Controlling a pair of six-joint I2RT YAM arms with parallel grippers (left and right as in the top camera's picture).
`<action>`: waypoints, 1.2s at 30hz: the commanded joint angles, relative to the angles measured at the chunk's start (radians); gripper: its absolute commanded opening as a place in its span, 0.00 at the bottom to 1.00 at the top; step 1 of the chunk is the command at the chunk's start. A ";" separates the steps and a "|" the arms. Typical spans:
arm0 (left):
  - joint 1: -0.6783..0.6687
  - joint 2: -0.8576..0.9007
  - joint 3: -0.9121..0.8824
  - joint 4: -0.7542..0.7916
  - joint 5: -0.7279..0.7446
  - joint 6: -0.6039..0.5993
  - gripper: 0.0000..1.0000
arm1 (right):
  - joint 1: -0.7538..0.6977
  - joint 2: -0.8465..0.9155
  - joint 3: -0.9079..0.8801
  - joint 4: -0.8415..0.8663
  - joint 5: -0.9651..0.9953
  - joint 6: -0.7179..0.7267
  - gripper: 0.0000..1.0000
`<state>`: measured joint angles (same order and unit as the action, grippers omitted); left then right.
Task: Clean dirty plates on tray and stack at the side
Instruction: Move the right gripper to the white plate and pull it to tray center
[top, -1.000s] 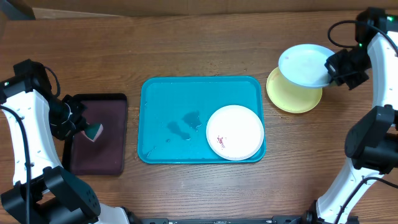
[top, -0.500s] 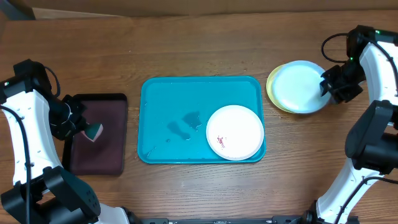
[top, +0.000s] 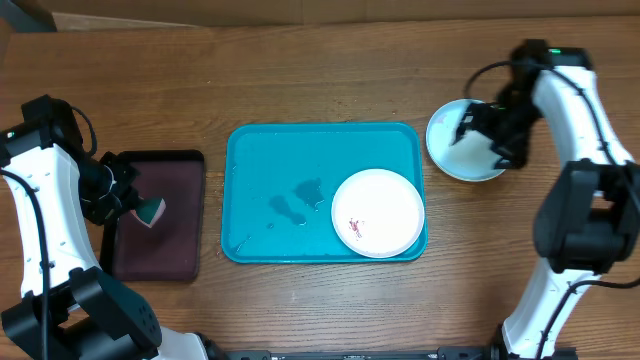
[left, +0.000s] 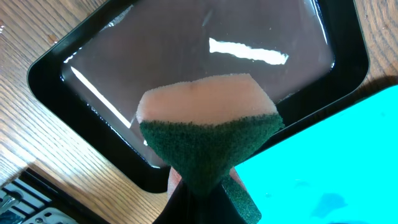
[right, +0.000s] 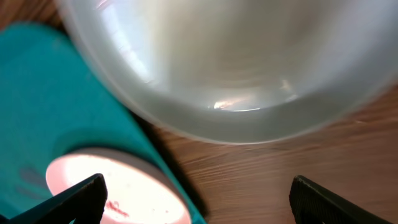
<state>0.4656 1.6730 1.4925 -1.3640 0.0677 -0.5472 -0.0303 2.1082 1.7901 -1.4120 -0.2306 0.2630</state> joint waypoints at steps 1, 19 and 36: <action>0.005 0.001 -0.004 0.000 0.000 0.010 0.04 | 0.113 -0.042 -0.003 0.018 -0.011 -0.153 0.95; 0.005 0.001 -0.004 0.000 0.002 0.017 0.04 | 0.431 -0.026 -0.113 0.111 0.316 -0.471 0.90; 0.005 0.001 -0.004 0.004 0.003 0.017 0.04 | 0.430 -0.026 -0.174 0.189 0.229 -0.480 0.68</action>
<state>0.4656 1.6730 1.4925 -1.3609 0.0681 -0.5465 0.4046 2.1082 1.6352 -1.2240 0.0212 -0.2111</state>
